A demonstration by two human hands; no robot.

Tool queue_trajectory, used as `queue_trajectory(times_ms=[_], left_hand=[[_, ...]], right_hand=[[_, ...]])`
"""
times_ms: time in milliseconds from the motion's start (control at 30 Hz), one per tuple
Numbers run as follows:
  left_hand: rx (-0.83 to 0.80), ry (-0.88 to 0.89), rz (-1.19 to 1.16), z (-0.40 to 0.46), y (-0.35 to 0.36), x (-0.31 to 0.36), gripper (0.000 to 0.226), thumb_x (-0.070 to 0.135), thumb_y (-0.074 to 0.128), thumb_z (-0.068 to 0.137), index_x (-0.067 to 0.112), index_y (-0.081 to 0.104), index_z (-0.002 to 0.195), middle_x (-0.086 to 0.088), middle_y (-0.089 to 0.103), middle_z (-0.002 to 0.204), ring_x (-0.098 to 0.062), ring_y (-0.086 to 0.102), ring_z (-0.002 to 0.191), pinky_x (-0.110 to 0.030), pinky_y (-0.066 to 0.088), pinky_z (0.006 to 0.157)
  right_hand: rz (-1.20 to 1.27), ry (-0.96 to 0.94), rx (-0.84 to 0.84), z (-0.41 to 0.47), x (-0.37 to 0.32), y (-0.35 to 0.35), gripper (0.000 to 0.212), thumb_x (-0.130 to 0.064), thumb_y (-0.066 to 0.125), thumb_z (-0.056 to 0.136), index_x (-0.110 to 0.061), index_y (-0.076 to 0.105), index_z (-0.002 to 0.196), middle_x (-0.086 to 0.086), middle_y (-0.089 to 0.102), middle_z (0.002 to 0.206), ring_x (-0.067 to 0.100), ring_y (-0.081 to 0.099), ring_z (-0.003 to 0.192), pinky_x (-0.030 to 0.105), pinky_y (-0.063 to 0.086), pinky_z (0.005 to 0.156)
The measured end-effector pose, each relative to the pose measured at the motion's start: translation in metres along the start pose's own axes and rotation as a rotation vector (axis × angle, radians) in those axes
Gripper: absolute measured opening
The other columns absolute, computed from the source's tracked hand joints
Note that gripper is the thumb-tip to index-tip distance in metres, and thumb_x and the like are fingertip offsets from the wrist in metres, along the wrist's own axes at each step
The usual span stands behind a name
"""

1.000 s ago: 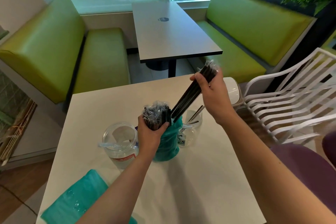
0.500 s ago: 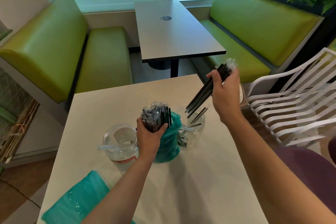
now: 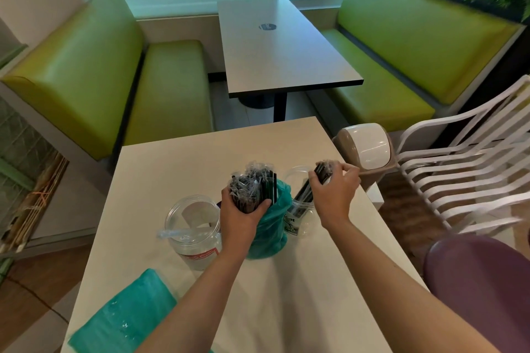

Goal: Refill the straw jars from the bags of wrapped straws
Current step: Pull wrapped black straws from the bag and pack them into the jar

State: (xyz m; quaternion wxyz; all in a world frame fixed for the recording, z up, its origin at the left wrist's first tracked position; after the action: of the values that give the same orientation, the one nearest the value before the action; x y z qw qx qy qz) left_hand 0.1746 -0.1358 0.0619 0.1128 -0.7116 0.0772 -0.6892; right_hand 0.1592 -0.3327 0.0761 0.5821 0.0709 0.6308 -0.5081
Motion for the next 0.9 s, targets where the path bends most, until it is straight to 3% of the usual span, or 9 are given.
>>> queue_trajectory(times_ms=[133,233,367,467,567,767,900], left_hand=[[-0.008,-0.001,-0.003,0.0,-0.001,0.002,0.066,0.028,0.088,0.069,0.031,0.039,0.113,0.006,0.055,0.113,-0.015,0.054,0.106,-0.025,0.042,0.085],[-0.015,-0.001,-0.007,-0.001,-0.001,0.004,0.067,0.026,0.088,0.069,0.032,0.038,0.113,0.008,0.052,0.112,-0.012,0.051,0.104,-0.024,0.04,0.086],[-0.014,0.003,0.007,-0.002,-0.001,0.004,0.069,0.028,0.088,0.069,0.032,0.038,0.115,0.008,0.053,0.113,-0.012,0.05,0.104,-0.024,0.041,0.087],[-0.017,-0.002,0.015,-0.001,-0.001,0.002,0.07,0.03,0.089,0.068,0.033,0.038,0.116,0.008,0.053,0.114,-0.012,0.051,0.105,-0.024,0.041,0.088],[-0.022,-0.008,0.015,-0.001,-0.002,0.003,0.07,0.03,0.089,0.068,0.033,0.038,0.116,0.008,0.053,0.114,-0.011,0.051,0.105,-0.024,0.041,0.087],[0.004,-0.027,0.029,0.003,-0.004,0.0,0.071,0.032,0.088,0.068,0.028,0.041,0.12,0.002,0.055,0.121,-0.013,0.051,0.107,-0.03,0.044,0.094],[0.017,-0.028,0.02,0.004,-0.004,0.0,0.069,0.031,0.088,0.068,0.031,0.039,0.116,0.005,0.054,0.117,-0.013,0.051,0.107,-0.027,0.042,0.093]], right_hand=[[0.064,0.056,-0.04,0.002,0.007,0.001,0.053,-0.031,0.074,0.083,-0.029,0.041,0.124,0.004,0.035,0.13,0.02,0.047,0.115,0.033,0.055,0.084],[0.013,0.076,-0.105,0.01,0.007,0.0,0.064,-0.036,0.074,0.083,-0.035,0.033,0.132,0.005,0.038,0.133,0.02,0.054,0.108,0.037,0.056,0.076],[-0.187,0.058,-0.182,0.02,0.007,0.004,0.066,-0.058,0.07,0.078,-0.031,0.04,0.131,0.001,0.045,0.132,0.024,0.057,0.111,0.041,0.054,0.076],[-0.28,0.016,-0.21,0.028,-0.001,0.007,0.062,-0.065,0.062,0.081,-0.025,0.046,0.126,0.001,0.05,0.126,0.024,0.061,0.101,0.037,0.05,0.07],[-0.294,-0.005,-0.257,0.038,-0.012,0.012,0.053,-0.062,0.057,0.086,-0.027,0.049,0.125,0.004,0.052,0.123,0.025,0.062,0.094,0.034,0.044,0.068],[-0.29,-0.052,-0.373,0.046,-0.024,0.021,0.049,-0.052,0.056,0.092,-0.022,0.052,0.131,0.005,0.051,0.127,0.026,0.059,0.103,0.035,0.046,0.075],[-0.153,-0.08,-0.426,0.047,-0.029,0.025,0.025,-0.037,0.063,0.091,-0.016,0.054,0.102,0.006,0.062,0.101,0.025,0.062,0.089,0.048,0.055,0.08]])
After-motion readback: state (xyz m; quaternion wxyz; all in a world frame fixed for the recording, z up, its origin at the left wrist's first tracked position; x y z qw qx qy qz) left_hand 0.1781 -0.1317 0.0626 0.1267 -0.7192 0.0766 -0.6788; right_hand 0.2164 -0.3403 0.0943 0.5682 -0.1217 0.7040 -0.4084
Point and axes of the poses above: each hand's wrist, its own z-axis towards the middle knuckle, its own y-axis out of the palm, x = y × z, the point moved 2 cm from there along z, towards the middle knuckle
